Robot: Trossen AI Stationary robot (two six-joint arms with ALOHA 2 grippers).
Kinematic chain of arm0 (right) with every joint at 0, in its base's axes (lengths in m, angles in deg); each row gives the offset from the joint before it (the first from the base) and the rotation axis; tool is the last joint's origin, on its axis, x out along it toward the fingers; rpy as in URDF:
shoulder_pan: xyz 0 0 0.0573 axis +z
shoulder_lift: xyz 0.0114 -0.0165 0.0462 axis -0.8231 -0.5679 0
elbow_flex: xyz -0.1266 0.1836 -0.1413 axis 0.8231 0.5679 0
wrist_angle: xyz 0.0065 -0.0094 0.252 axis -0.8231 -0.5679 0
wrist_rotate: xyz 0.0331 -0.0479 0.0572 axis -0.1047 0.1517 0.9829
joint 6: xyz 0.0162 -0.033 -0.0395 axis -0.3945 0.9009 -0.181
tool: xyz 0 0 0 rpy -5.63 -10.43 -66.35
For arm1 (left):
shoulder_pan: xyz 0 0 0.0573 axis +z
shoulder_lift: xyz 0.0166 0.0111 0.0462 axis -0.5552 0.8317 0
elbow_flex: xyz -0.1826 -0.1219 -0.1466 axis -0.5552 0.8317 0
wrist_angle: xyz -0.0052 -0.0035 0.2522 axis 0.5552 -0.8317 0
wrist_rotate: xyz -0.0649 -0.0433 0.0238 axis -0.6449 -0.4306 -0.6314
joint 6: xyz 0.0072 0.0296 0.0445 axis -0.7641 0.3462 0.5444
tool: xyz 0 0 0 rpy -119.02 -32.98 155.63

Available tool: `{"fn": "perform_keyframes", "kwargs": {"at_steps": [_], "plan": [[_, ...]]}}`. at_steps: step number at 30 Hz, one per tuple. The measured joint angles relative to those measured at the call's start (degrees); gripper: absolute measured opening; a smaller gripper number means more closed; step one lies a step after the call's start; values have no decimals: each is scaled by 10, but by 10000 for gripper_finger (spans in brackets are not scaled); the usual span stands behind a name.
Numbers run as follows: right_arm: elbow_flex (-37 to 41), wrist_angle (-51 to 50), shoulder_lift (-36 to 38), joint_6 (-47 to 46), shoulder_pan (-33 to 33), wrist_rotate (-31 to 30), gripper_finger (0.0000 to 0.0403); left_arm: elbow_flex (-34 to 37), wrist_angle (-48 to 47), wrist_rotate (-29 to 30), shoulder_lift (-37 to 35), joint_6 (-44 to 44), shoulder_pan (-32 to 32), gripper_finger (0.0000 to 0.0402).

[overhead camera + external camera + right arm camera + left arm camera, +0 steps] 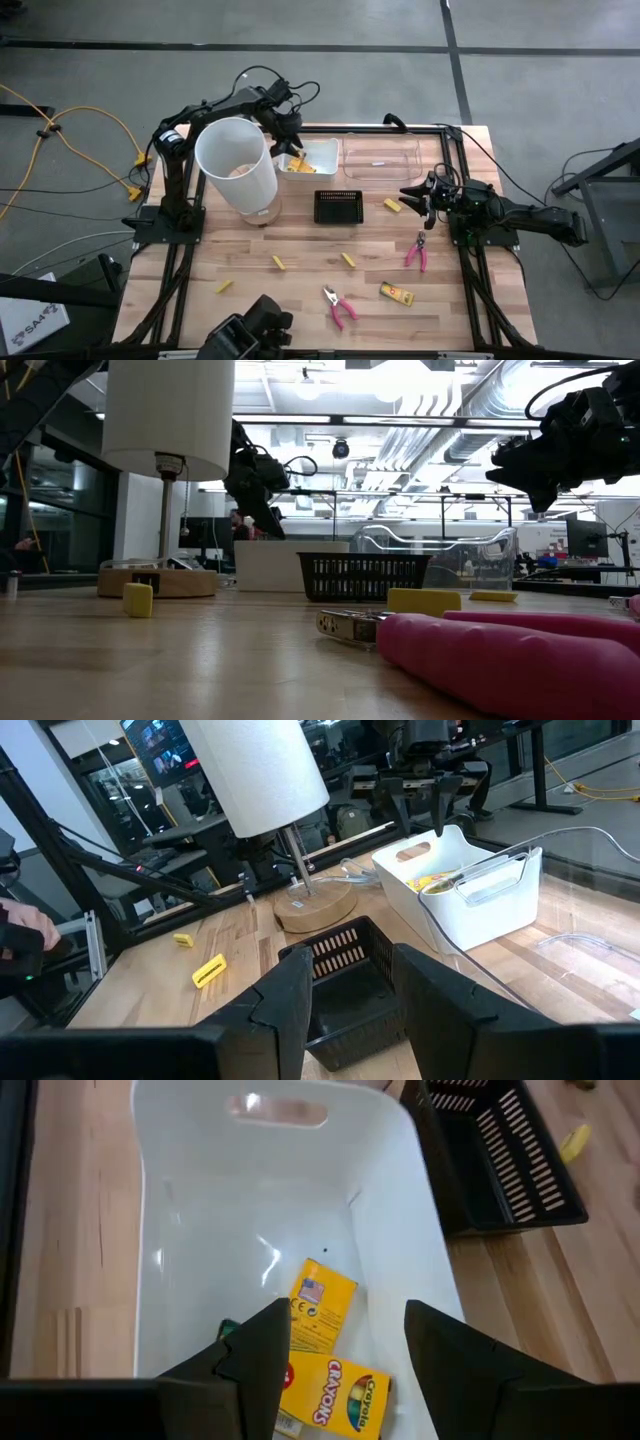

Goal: Pick & Place School Supplies
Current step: Put the yellow crayon box into the white bin

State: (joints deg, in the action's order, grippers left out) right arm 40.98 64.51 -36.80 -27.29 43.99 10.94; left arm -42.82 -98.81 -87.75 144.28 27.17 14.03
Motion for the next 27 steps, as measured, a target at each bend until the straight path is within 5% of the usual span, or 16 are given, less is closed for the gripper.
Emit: {"fn": "perform_keyframes", "kwargs": {"at_steps": [14,27], "plan": [[0,0,0,0,0,0,133,0,59,-30,-84,44,35,193],[0,0,0,0,0,0,133,0,191,-61,-196,-32,100,193]]}}
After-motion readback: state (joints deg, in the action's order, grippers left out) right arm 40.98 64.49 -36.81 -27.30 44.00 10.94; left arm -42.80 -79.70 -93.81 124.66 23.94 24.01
